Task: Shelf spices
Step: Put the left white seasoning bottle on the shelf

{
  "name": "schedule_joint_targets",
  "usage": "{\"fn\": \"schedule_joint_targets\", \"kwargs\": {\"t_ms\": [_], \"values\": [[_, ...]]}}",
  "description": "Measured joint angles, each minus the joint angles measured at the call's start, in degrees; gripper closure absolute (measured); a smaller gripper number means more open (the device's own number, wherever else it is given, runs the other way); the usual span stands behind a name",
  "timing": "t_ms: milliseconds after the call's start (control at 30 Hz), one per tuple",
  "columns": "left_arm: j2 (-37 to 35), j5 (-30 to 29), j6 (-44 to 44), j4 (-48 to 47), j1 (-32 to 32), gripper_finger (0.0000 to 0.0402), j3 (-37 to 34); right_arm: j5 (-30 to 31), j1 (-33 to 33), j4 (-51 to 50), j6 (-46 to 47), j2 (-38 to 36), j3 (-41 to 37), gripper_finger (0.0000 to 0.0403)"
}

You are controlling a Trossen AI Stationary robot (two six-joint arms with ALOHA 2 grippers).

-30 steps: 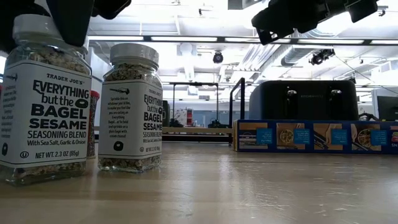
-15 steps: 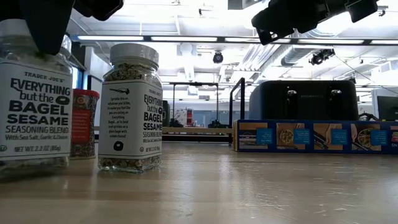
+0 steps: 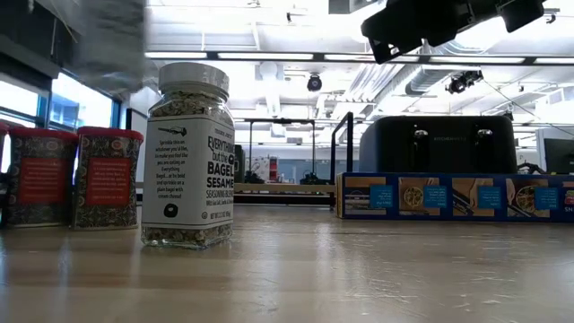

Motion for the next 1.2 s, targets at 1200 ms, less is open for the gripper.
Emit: {"fn": "schedule_joint_targets", "kwargs": {"t_ms": [1200], "values": [[15.61,2.49,106.65,18.56,61.01,0.0197,11.12,10.25,-0.04,-0.41,16.6,0.0,0.0,0.0403]]}}
